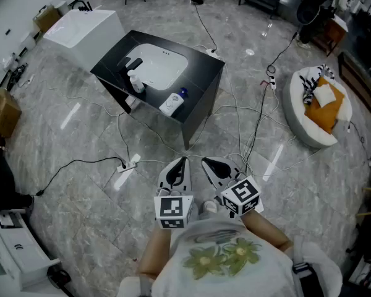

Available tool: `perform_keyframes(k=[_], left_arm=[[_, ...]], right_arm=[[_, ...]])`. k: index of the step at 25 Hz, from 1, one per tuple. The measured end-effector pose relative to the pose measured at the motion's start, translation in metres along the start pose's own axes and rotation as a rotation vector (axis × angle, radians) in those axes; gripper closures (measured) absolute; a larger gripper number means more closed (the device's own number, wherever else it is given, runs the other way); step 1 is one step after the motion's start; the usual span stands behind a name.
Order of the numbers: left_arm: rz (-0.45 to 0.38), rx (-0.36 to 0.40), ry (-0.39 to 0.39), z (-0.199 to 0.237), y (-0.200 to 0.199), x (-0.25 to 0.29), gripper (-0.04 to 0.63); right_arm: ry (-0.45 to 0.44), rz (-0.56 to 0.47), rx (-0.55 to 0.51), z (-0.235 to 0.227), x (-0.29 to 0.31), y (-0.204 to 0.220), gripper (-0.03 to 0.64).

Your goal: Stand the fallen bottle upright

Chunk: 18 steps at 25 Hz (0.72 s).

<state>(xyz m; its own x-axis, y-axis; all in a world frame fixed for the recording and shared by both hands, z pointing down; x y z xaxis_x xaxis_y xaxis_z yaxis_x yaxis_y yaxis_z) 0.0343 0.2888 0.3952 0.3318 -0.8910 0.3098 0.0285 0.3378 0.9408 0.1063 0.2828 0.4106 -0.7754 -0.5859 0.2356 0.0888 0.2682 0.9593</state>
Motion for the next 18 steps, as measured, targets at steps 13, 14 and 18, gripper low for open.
perform_keyframes(k=[13,14,18], left_arm=[[-0.054,-0.062,0.036,0.034,-0.019,-0.005,0.577],[-0.057,-0.06,0.04,0.038,-0.02,-0.004,0.577],[-0.059,-0.052,0.059,0.056,-0.019,-0.005,0.577]], right_arm=[[0.03,-0.03,0.039,0.004,0.024,-0.009,0.574],[0.032,-0.034,0.039,0.005,0.027,-0.01,0.574],[0.044,-0.037,0.036,0.012,0.041,-0.007,0.574]])
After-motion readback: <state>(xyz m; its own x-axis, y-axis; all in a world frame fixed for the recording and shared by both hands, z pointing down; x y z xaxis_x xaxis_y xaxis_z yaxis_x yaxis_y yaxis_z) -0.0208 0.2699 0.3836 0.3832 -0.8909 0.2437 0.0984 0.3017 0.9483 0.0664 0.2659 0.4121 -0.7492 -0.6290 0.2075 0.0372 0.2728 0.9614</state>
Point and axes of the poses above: the fingertips, and each gripper's own axes: x forward along the fingers, z to its left, y out of its underside, the point moved 2 cm from there along -x, backward along the fingers, and after that the axes turned 4 degrees about -x, right-handed, at the moved point
